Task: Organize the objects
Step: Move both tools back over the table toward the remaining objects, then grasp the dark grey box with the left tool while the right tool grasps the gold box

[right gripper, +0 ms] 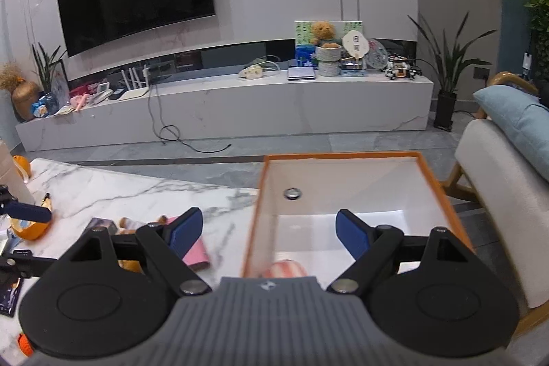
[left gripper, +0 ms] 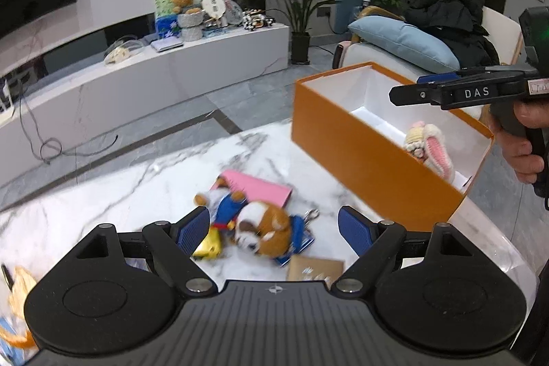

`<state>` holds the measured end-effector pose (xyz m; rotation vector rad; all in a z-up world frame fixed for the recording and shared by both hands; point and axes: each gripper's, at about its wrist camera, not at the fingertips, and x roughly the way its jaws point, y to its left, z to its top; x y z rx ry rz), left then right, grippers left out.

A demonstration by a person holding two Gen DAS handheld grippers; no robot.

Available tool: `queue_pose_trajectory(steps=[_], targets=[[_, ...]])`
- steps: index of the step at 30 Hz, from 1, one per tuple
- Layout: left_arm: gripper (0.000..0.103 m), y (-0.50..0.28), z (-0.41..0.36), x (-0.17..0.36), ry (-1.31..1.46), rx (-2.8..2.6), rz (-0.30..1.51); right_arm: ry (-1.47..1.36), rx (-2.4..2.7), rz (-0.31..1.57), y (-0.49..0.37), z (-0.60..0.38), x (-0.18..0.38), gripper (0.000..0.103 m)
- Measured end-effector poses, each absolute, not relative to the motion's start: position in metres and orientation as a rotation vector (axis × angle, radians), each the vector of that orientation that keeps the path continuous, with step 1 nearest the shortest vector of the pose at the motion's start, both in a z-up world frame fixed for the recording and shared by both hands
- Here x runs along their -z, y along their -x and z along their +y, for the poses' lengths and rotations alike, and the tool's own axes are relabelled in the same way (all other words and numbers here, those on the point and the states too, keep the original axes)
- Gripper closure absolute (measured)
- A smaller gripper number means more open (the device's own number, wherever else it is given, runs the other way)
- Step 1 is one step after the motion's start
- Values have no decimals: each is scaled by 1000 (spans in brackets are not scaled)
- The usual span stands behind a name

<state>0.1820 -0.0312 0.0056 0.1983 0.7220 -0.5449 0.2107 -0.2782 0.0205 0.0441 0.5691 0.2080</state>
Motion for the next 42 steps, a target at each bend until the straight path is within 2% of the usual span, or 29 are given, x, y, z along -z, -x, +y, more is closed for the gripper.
queue_pose_trajectory(steps=[15,27,42], targets=[[6,-175,43,23,-88,463,756,17,-335,636,-201,-191,28,17],[6,-160,54,51,-195,481,845,141,-478,721,-189,-147,80,17],[6,-154,55,77,-294,540,976,183,-540,777,-182,-131,102,16]])
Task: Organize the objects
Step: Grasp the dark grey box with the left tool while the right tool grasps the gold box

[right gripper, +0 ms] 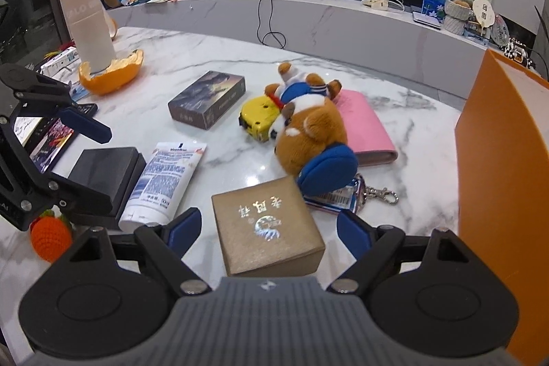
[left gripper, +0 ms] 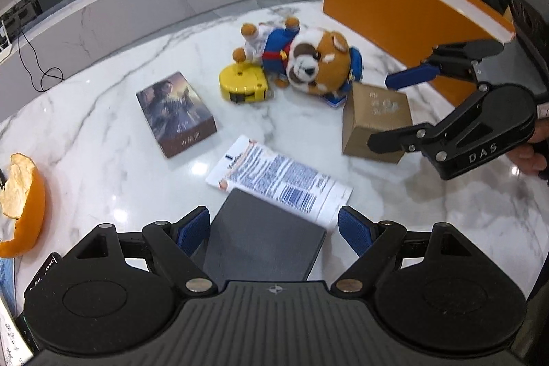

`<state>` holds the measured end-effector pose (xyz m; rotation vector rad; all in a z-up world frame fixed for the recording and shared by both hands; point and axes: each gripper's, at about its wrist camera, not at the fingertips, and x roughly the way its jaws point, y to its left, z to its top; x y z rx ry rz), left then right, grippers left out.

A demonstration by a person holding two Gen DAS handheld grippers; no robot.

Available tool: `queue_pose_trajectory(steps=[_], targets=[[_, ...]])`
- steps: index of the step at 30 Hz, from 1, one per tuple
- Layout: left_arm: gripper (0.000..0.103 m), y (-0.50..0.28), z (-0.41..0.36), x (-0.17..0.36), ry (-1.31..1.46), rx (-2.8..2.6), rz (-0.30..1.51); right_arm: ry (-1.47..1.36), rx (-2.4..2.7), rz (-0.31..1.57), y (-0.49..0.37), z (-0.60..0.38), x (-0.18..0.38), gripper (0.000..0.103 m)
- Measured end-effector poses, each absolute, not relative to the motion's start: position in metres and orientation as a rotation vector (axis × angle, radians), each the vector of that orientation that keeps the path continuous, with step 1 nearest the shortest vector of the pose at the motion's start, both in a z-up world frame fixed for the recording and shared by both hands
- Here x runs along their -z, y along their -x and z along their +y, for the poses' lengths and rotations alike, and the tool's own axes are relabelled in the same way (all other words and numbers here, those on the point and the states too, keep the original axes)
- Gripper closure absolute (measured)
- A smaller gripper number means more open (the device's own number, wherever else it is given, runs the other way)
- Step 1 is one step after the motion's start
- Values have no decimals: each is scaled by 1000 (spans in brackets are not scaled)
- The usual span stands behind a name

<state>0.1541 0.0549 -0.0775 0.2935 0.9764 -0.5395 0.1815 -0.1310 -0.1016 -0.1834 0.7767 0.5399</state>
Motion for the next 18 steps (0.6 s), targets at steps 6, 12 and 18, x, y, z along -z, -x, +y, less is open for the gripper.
queue_pose_trajectory(steps=[6,12,18], targets=[[5,-151,52,81,-359,543,974,196,-546,789,-181,-130,107,16],[4,-155,56,89,-370,522,1015,210,-544,793,-181,-129,111,16],[3,-156,55,95,-361,512,1024,220,-548,788,-180,-128,113,17]])
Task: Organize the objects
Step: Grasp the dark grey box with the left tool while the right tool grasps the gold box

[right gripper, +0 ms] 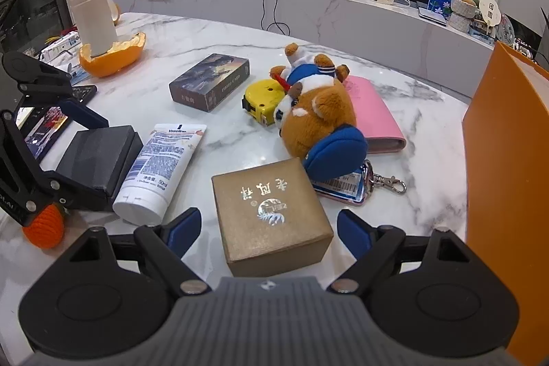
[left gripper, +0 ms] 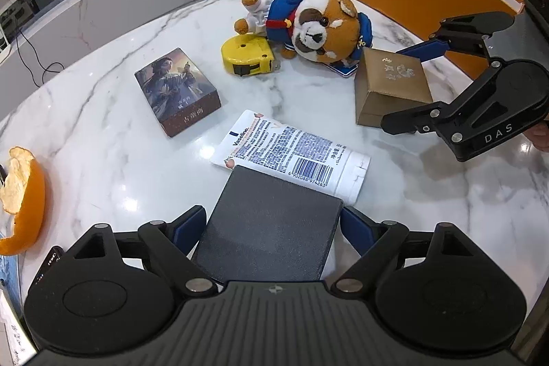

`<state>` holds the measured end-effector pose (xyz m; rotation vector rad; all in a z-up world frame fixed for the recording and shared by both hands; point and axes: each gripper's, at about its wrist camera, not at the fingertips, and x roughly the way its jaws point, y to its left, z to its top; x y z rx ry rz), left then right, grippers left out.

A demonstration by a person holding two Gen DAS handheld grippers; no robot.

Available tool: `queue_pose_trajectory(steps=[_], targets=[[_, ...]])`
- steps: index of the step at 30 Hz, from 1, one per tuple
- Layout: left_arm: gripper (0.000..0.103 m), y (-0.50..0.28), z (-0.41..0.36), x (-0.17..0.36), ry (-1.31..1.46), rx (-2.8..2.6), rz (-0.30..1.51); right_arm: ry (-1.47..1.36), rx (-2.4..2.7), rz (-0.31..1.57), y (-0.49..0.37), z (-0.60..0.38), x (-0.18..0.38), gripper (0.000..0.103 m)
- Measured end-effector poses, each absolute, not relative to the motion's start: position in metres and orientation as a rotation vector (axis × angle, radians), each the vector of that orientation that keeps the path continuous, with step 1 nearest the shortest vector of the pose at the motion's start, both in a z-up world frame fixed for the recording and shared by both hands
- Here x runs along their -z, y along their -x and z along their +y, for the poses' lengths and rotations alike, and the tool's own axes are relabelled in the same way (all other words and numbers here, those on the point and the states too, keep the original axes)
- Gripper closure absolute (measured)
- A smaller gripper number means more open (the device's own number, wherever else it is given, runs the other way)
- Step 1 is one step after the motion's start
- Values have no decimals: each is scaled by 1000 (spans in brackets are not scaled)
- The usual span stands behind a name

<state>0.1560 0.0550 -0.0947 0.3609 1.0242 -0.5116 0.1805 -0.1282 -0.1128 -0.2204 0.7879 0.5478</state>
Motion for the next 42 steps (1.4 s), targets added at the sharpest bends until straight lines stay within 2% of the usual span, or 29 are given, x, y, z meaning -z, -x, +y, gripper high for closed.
queue_pose_trajectory(steps=[2,4,9,18,34,38,39,40,42], targets=[[2,-157,53,98,-355,500,1030,238,-549,785,-180,-127,114,31],[2,-159,51,102,-336,487,1036,252,-541,794,-181,-127,114,35],[5,-159,42,111,-279,500,1042,251,-513,837,-184,-129,111,36],[4,-146,14,115,-317,559,981,267,-460,956,-186,-136,117,37],[3,-145,12,116,-280,503,968,243,-464,905,-190,-135,122,27],[3,-148,8,115,-286,499,991,247,-465,907,-193,-134,122,28],[4,-149,7,114,-287,498,994,248,-466,907,-193,-134,121,30],[4,-149,6,114,-289,499,996,251,-466,903,-192,-134,120,37],[6,-151,4,114,-291,496,1003,255,-457,911,-192,-134,119,38]])
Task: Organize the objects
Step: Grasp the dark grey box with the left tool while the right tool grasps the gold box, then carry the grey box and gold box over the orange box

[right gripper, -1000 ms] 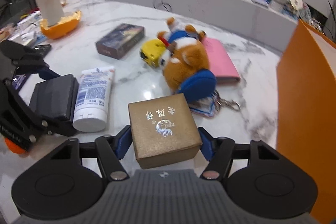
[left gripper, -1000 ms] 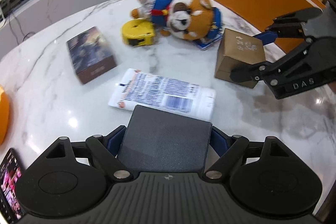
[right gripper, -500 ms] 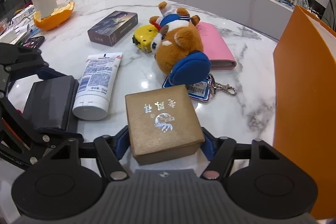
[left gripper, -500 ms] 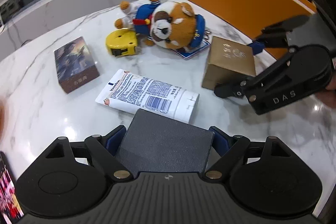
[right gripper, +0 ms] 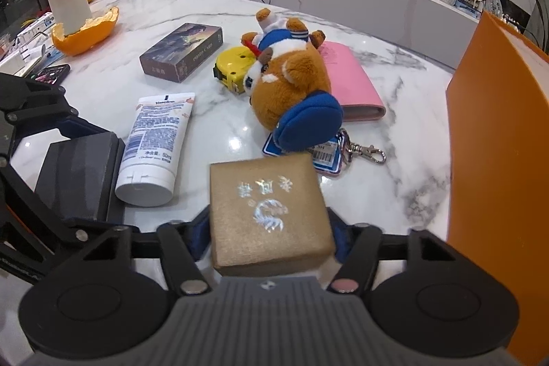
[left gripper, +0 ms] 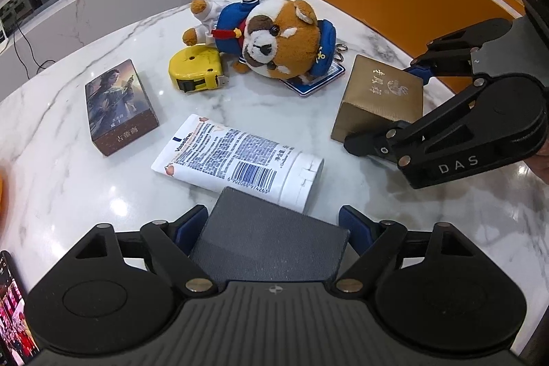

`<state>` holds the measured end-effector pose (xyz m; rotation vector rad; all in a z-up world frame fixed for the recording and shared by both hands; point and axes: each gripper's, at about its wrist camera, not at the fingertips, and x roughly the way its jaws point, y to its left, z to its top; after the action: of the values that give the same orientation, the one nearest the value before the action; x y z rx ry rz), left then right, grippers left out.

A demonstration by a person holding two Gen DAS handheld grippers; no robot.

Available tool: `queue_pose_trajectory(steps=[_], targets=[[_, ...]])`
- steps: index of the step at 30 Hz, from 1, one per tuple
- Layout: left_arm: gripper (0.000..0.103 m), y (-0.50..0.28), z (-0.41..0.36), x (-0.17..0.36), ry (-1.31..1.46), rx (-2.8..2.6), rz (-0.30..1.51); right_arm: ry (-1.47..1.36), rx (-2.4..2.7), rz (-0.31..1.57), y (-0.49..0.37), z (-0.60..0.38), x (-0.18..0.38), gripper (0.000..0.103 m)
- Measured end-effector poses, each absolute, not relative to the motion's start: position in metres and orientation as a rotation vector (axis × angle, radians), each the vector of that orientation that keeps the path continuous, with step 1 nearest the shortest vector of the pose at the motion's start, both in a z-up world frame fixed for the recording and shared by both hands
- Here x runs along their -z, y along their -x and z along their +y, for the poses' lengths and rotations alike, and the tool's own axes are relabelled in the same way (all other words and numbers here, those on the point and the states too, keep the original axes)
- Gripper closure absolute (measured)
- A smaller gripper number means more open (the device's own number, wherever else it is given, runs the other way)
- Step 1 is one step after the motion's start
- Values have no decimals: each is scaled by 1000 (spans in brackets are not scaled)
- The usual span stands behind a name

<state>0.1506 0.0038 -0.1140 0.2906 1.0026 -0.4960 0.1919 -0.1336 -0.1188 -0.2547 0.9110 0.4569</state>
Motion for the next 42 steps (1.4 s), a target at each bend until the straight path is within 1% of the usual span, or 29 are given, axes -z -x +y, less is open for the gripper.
queue_pose_trajectory(steps=[6,7,18,30,42], targets=[[7,-150,-4,112,-305,468,1018,266,-442,916,-191,-134,115,39],[7,-149,-6,112,-310,464,1017,264,-441,915,-191,-135,114,42],[7,-139,-17,97,-295,441,988,256,-436,879,-184,-143,93,42],[7,-135,-34,61,-320,394,932,199,-427,777,-172,-165,51,42],[7,-140,-79,12,-408,420,834,97,-373,664,-165,-211,3,42]])
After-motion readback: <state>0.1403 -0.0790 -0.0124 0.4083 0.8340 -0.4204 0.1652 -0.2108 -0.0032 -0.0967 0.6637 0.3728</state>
